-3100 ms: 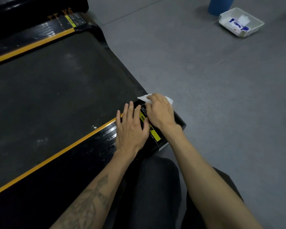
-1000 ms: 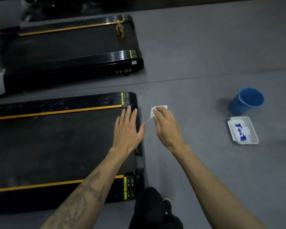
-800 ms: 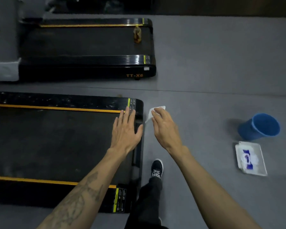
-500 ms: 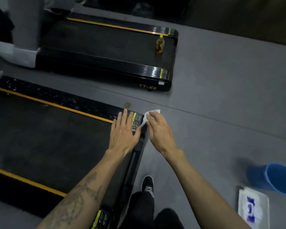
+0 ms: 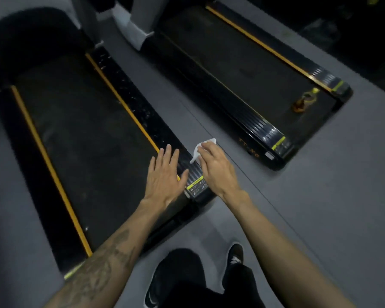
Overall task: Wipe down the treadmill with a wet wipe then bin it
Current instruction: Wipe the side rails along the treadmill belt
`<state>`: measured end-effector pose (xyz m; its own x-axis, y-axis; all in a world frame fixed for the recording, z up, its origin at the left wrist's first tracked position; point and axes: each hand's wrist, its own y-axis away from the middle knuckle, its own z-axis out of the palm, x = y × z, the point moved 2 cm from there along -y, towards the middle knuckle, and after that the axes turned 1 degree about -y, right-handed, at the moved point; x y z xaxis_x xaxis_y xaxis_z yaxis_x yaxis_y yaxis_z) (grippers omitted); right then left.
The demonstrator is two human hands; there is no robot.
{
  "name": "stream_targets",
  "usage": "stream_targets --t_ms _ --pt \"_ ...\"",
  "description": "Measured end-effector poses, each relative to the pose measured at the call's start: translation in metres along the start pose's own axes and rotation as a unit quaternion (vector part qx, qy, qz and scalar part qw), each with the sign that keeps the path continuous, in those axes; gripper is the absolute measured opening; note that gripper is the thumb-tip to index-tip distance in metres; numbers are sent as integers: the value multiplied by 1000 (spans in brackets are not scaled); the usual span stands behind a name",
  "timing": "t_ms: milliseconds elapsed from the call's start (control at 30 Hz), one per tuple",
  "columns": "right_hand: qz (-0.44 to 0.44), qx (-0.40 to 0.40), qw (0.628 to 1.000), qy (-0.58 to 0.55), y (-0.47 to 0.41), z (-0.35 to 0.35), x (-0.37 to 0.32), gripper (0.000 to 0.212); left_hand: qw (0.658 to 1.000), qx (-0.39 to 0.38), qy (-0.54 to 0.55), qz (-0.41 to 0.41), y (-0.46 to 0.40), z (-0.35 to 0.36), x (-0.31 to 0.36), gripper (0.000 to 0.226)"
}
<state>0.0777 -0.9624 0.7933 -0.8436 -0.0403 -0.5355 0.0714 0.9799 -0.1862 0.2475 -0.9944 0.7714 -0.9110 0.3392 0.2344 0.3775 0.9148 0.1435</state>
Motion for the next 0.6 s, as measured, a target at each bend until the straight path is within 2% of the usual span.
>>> stream_targets --t_ms 233,400,600 --pt "-182 -61 981 -38 -66 0 26 15 984 31 38 -171 -15 17 21 72" --pt "-239 -152 958 -50 -115 34 38 24 960 59 58 -269 -46 34 11 72" --pt "-286 -252 924 -38 -171 80 42 33 929 47 74 -359 -88 47 -2 78"
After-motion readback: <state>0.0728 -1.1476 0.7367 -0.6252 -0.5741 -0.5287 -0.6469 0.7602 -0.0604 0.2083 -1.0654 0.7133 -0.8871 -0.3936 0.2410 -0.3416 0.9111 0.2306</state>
